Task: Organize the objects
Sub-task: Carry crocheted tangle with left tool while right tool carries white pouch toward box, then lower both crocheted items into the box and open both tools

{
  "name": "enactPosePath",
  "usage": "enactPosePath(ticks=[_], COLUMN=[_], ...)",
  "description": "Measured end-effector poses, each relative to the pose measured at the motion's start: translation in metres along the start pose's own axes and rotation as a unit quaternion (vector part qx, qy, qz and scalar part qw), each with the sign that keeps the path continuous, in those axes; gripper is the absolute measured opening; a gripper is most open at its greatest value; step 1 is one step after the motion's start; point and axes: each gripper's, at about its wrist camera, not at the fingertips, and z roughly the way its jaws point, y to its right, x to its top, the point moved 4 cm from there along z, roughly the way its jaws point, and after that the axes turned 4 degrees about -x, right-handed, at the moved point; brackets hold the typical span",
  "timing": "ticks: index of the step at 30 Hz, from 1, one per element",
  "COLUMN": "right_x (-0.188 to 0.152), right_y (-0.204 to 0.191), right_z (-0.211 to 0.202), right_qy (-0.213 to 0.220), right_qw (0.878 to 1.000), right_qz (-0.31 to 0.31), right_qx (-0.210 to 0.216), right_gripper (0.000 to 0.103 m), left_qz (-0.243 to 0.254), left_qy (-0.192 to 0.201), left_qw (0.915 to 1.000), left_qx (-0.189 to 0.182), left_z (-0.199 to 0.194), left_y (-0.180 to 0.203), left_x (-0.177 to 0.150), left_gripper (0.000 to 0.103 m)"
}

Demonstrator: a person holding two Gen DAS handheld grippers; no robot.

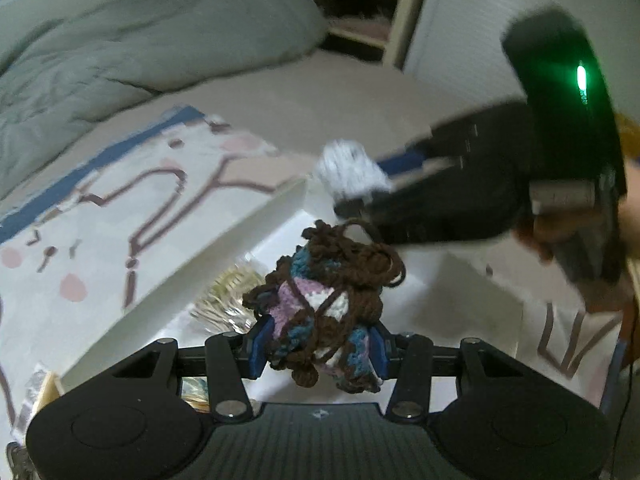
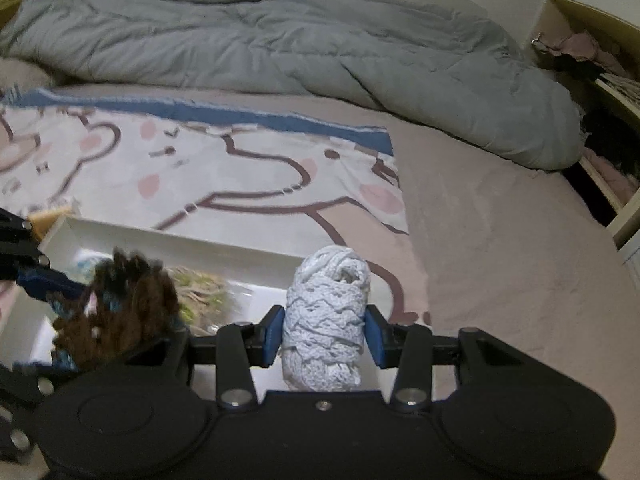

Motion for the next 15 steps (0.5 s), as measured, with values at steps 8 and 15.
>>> enactPosePath(ticks=[8, 15], right_x=[0.002, 0.002], right_y=[0.0, -0.006], right_z=[0.016, 0.033], right_qy=[-0.002, -0.016], right_qw=[0.999, 0.999], right_qz=[-0.002, -0.024], right_qx=[0.036, 0.034], right_gripper=[0.044, 0.044], left_qz=[0.061, 0.072], left_qy=[-0.052, -0.058], left_qw=[0.996, 0.9945], left_qx=[-0.04, -0.048], left_z=[0.036, 0.059], left_y=[0.013, 0.014], left_x=[-0.017, -0.008], left_gripper=[0.049, 0.049])
